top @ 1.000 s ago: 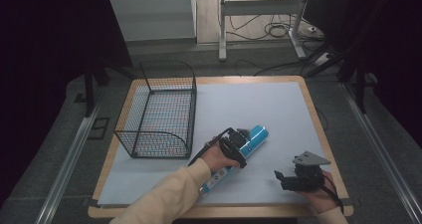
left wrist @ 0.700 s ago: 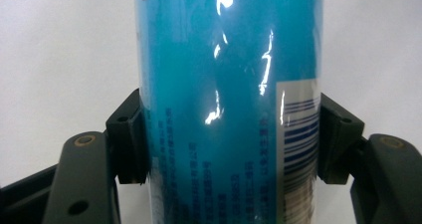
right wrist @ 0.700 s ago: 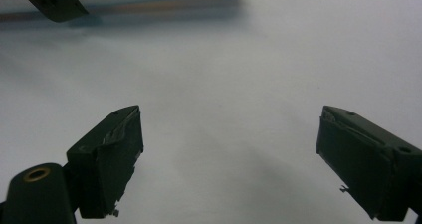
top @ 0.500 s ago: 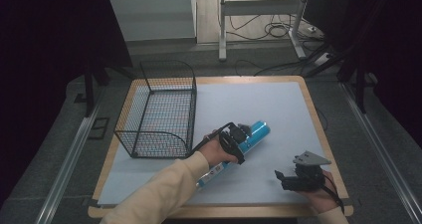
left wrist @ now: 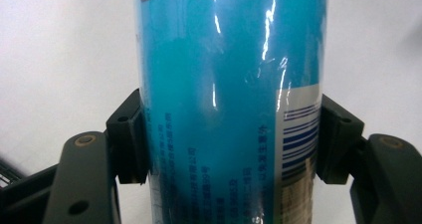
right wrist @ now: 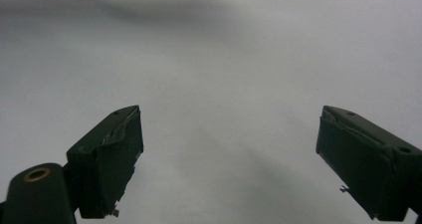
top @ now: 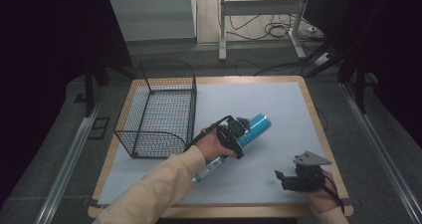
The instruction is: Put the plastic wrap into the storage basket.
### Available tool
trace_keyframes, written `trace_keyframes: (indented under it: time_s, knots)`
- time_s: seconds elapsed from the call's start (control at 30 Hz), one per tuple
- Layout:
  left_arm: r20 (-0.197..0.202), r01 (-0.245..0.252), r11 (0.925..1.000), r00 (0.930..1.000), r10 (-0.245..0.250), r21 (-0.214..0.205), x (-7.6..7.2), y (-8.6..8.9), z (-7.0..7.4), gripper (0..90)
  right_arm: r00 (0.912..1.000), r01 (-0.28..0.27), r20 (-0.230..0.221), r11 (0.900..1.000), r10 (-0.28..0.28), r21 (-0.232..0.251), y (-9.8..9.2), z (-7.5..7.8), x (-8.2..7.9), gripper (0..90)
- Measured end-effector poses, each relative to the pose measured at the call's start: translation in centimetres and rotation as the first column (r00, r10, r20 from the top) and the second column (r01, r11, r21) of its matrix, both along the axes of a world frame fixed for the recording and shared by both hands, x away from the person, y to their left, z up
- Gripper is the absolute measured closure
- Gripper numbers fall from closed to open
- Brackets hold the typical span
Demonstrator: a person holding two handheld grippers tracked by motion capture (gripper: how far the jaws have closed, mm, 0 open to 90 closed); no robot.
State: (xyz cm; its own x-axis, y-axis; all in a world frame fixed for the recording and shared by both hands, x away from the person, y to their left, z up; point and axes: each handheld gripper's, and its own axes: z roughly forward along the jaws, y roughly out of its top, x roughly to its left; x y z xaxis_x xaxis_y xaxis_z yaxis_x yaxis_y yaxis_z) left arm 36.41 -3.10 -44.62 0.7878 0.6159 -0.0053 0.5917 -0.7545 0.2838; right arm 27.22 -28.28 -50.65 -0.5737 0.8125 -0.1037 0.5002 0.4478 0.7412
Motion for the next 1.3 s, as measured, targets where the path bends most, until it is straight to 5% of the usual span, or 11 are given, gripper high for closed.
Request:
trace_keyframes:
  time_s: [1.3]
  knots:
    - [0.024,-0.02,0.9998,0.9995,0.02,-0.008,1.7,0.5,4.3,31.3,1.0,-0.001,0.006,1.0,0.001,0.0,-0.1,0.1,0.0,11.6]
